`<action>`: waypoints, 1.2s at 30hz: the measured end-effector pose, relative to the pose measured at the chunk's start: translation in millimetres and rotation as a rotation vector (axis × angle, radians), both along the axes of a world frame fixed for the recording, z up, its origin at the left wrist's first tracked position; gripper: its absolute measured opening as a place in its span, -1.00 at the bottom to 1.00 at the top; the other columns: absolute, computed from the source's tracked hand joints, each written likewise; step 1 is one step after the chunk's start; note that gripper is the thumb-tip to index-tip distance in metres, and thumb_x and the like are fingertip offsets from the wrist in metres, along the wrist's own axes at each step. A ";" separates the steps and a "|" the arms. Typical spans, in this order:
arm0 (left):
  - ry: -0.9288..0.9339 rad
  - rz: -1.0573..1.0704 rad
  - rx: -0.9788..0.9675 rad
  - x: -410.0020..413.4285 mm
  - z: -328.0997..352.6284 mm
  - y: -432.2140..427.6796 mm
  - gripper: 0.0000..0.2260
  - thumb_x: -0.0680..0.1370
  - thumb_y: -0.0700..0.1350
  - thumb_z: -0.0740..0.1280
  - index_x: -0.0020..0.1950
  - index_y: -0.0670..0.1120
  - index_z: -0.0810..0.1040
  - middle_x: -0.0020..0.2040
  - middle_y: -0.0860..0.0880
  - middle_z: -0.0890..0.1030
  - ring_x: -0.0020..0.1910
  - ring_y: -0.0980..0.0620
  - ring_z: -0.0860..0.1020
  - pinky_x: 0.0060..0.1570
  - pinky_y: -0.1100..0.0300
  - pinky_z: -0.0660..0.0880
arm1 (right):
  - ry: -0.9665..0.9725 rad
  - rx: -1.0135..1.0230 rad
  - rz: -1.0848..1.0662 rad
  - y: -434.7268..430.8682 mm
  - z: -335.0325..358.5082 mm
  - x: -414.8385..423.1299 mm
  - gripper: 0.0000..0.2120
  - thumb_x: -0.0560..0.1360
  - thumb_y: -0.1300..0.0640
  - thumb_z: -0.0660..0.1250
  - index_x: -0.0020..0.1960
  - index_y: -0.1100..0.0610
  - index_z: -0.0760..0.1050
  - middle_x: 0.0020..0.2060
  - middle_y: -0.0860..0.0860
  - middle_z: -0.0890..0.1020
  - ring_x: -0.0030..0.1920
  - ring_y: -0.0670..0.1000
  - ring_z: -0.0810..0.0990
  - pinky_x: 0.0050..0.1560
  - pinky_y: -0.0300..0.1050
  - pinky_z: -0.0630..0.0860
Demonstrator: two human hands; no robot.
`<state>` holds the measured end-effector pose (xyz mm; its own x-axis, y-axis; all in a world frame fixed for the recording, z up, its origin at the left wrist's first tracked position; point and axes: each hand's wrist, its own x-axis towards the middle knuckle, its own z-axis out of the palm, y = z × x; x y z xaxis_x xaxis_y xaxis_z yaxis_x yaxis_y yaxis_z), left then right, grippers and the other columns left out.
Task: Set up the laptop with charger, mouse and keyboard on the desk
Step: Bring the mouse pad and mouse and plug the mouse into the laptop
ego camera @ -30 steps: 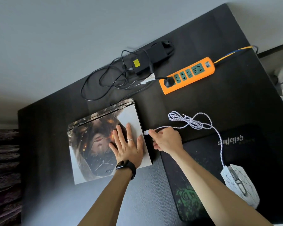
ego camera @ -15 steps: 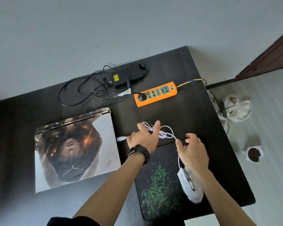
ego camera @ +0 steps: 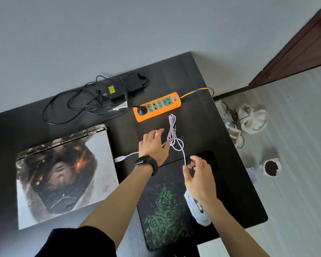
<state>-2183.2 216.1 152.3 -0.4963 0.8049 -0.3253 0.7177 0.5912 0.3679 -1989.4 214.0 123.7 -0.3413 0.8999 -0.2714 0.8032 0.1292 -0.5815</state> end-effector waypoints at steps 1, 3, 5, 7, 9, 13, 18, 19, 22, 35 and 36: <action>0.053 -0.075 0.028 1.4 -1.3 -10.6 -0.52 0.58 0.12 0.21 0.51 0.10 0.28 0.45 0.07 0.36 0.41 -0.02 0.29 0.33 0.02 0.26 | -0.007 0.060 0.025 -7.1 1.4 6.9 -0.56 0.54 -0.07 0.38 0.34 0.11 0.45 0.14 0.04 0.58 0.11 0.07 0.53 0.05 0.00 0.57; 0.128 -0.232 -0.010 3.1 -4.7 -31.2 -0.47 0.60 0.09 0.17 0.55 0.21 0.12 0.53 0.05 0.25 0.49 -0.04 0.21 0.42 -0.01 0.18 | -0.034 0.138 0.085 -21.0 5.1 22.0 -0.46 0.50 -0.13 0.40 0.38 0.11 0.44 0.29 0.05 0.54 0.25 0.09 0.50 0.16 0.00 0.55; 0.152 -0.293 -0.056 5.5 -9.6 -48.4 -0.41 0.61 0.05 0.16 0.57 0.27 -0.05 0.59 0.04 0.10 0.56 -0.06 0.08 0.48 -0.08 0.08 | -0.063 0.151 0.140 -35.6 7.7 36.0 -0.37 0.48 -0.21 0.38 0.43 0.09 0.40 0.39 0.04 0.46 0.35 0.08 0.44 0.22 0.01 0.52; 0.167 -0.283 -0.076 10.5 -12.5 -60.7 -0.35 0.60 0.03 0.17 0.56 0.27 -0.15 0.61 0.05 -0.01 0.58 -0.08 -0.01 0.50 -0.15 0.03 | -0.070 0.123 0.143 -49.4 7.9 48.4 -0.28 0.44 -0.25 0.39 0.47 0.08 0.34 0.44 0.04 0.40 0.40 0.08 0.39 0.28 0.02 0.48; 0.191 -0.276 -0.061 16.5 -12.3 -66.7 -0.31 0.58 0.02 0.19 0.57 0.24 -0.16 0.61 0.04 -0.06 0.58 -0.08 -0.04 0.49 -0.20 0.01 | -0.063 0.099 0.132 -60.2 6.4 59.0 -0.20 0.40 -0.26 0.42 0.50 0.09 0.29 0.47 0.06 0.37 0.42 0.09 0.37 0.30 0.03 0.45; 0.189 -0.231 -0.030 31.6 -12.0 -85.5 -0.29 0.49 0.01 0.33 0.58 0.13 0.08 0.59 -0.08 0.09 0.55 -0.13 0.14 0.45 -0.22 0.16 | -0.167 0.077 0.123 -74.1 4.1 73.1 -0.14 0.36 -0.30 0.43 0.49 0.14 0.28 0.36 0.10 0.44 0.28 0.12 0.46 0.15 0.05 0.53; 0.141 -0.184 -0.157 60.1 -12.2 -138.8 -0.26 0.41 0.13 0.36 0.53 0.25 0.11 0.58 -0.03 0.05 0.54 -0.19 0.09 0.40 -0.26 0.20 | -0.201 -0.005 0.087 -79.7 10.4 70.0 -0.24 0.37 -0.27 0.45 0.41 0.10 0.35 0.22 0.06 0.51 0.14 0.09 0.46 -0.12 -0.05 0.58; 0.105 -0.090 -0.227 65.4 -11.3 -148.2 -0.26 0.42 0.19 0.34 0.53 0.29 0.05 0.59 -0.02 -0.04 0.55 -0.20 0.00 0.41 -0.28 0.15 | -0.208 -0.016 0.078 -79.9 12.6 66.7 -0.25 0.37 -0.27 0.46 0.40 0.10 0.36 0.21 0.05 0.51 0.14 0.09 0.46 -0.15 -0.05 0.58; -0.027 0.240 -0.372 75.4 -9.7 -162.1 -0.19 0.39 0.37 0.29 0.50 0.40 -0.12 0.57 -0.03 -0.26 0.55 -0.23 -0.18 0.43 -0.26 0.08 | -0.225 -0.023 0.065 -79.9 16.4 56.8 -0.28 0.37 -0.27 0.45 0.37 0.09 0.36 0.18 0.04 0.51 0.11 0.09 0.47 -0.22 -0.03 0.59; -0.082 0.165 -0.465 59.9 -0.9 -167.8 -0.07 0.38 0.32 0.39 0.48 0.43 -0.25 0.57 -0.09 -0.29 0.54 -0.21 -0.17 0.43 -0.14 0.18 | -0.246 -0.064 0.090 -84.6 19.2 22.1 -0.24 0.30 -0.31 0.50 0.30 0.11 0.36 0.14 0.06 0.47 0.09 0.13 0.46 -0.25 0.00 0.49; -0.107 0.159 -0.458 58.2 0.4 -171.2 -0.09 0.41 0.26 0.40 0.49 0.41 -0.23 0.57 -0.07 -0.30 0.55 -0.20 -0.18 0.44 -0.12 0.20 | -0.245 -0.071 0.099 -83.5 19.5 22.7 -0.21 0.29 -0.33 0.49 0.31 0.12 0.36 0.15 0.06 0.46 0.10 0.14 0.46 -0.19 0.03 0.52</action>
<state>-2125.0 44.9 152.7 -0.5459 0.4843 -0.6837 0.5777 0.8086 0.1114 -1966.7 130.4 143.1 -0.3428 0.8414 -0.4178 0.9066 0.1799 -0.3817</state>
